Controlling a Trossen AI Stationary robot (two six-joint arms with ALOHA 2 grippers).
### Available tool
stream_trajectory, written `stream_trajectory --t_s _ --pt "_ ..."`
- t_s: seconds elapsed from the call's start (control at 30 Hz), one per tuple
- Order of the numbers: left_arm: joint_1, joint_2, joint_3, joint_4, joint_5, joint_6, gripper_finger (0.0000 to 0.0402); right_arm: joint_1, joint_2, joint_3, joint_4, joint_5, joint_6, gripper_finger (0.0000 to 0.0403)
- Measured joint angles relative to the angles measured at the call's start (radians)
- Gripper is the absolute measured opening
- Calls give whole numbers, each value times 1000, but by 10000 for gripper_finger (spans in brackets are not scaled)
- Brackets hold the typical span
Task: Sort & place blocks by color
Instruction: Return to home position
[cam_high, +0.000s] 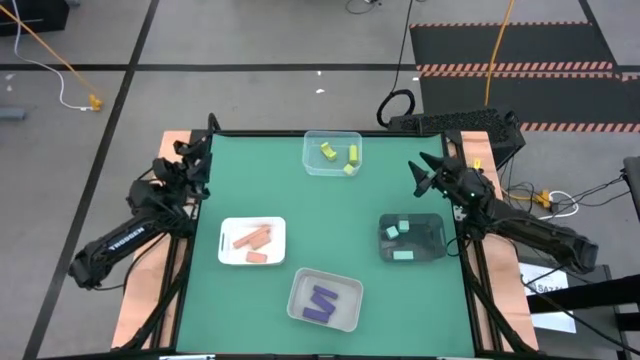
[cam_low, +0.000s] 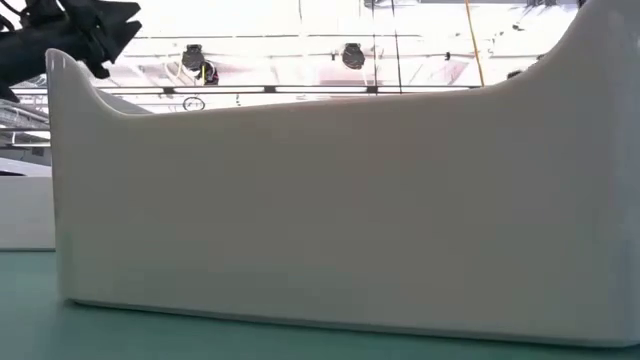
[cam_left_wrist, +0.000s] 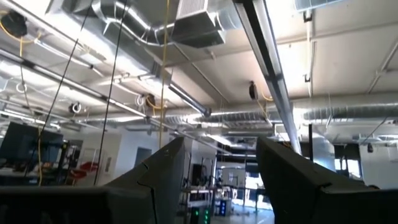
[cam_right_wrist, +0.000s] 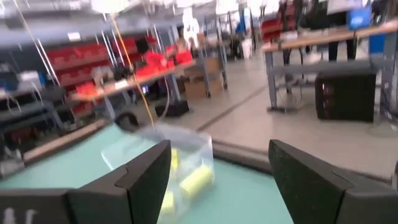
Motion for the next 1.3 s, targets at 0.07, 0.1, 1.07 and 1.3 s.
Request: stream_trajectory --t_s 0.07,0.1,1.07,1.3 --pt "10 -15 0 0 0 0 200 -10 -55 0 -8 -1 0 263" --pt "17 -20 0 0 0 0 200 -18 -80 0 -10 -1 0 263" --pt "271 -51 0 -3 0 0 200 -660 -245 -1 31 1 0 263" --pt "271 -51 0 -3 0 0 200 -694 -245 -1 31 1 0 263"
